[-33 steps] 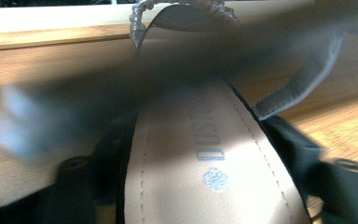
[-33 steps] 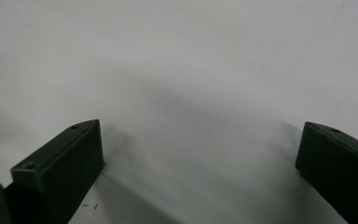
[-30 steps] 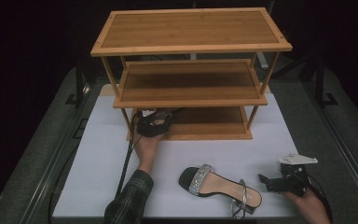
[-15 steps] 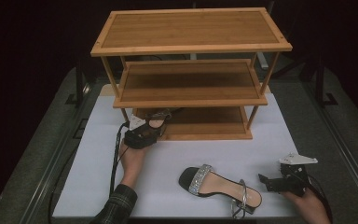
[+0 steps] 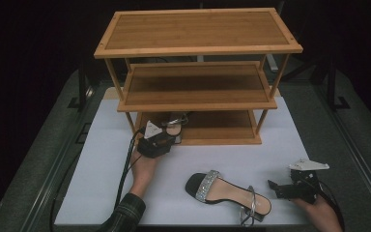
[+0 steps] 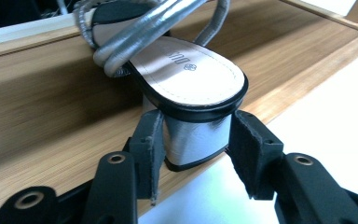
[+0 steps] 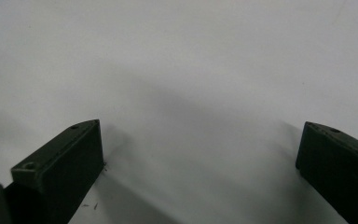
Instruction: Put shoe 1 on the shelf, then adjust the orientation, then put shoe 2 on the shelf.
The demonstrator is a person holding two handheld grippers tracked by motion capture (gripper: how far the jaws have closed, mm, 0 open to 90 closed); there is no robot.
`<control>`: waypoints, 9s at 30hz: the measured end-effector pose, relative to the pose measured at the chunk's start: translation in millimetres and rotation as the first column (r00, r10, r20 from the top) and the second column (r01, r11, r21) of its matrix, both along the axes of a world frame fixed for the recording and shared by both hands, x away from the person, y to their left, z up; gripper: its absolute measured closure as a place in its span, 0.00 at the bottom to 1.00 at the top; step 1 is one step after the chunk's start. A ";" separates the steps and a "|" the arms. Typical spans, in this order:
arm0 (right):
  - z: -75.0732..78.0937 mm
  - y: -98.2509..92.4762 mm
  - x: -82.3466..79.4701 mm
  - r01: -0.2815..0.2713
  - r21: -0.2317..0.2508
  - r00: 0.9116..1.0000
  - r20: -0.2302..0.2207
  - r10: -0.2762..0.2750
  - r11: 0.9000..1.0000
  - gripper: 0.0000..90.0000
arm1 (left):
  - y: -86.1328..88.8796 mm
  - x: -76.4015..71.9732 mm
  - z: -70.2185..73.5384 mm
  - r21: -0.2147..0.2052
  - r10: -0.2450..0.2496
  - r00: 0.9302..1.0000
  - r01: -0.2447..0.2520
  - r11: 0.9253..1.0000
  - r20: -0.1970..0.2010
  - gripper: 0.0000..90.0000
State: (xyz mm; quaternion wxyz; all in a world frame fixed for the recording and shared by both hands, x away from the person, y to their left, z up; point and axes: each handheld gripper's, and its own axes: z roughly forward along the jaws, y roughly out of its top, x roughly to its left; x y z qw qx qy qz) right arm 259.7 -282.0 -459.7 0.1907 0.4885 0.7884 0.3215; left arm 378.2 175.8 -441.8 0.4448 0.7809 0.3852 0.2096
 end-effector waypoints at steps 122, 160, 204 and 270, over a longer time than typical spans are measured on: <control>28.1 141.1 118.3 -0.415 0.090 0.905 -0.058 0.421 0.905 0.93 | 143.7 -110.1 -9.2 0.162 -0.032 0.984 0.061 0.985 -0.174 0.14; 35.5 8.0 -0.3 -0.269 0.293 0.962 0.040 0.270 0.917 0.23 | 143.6 -110.7 -9.7 0.161 -0.031 0.985 0.059 0.985 -0.168 0.15; 3.3 63.2 25.0 -0.423 0.163 0.906 0.048 0.421 0.892 0.31 | 143.6 -110.6 -9.5 0.164 -0.032 0.985 0.060 0.985 -0.170 0.15; 41.5 94.6 94.3 -0.047 0.096 0.955 0.296 0.016 0.994 0.43 | 143.7 -110.5 -9.4 0.165 -0.032 0.985 0.060 0.984 -0.171 0.15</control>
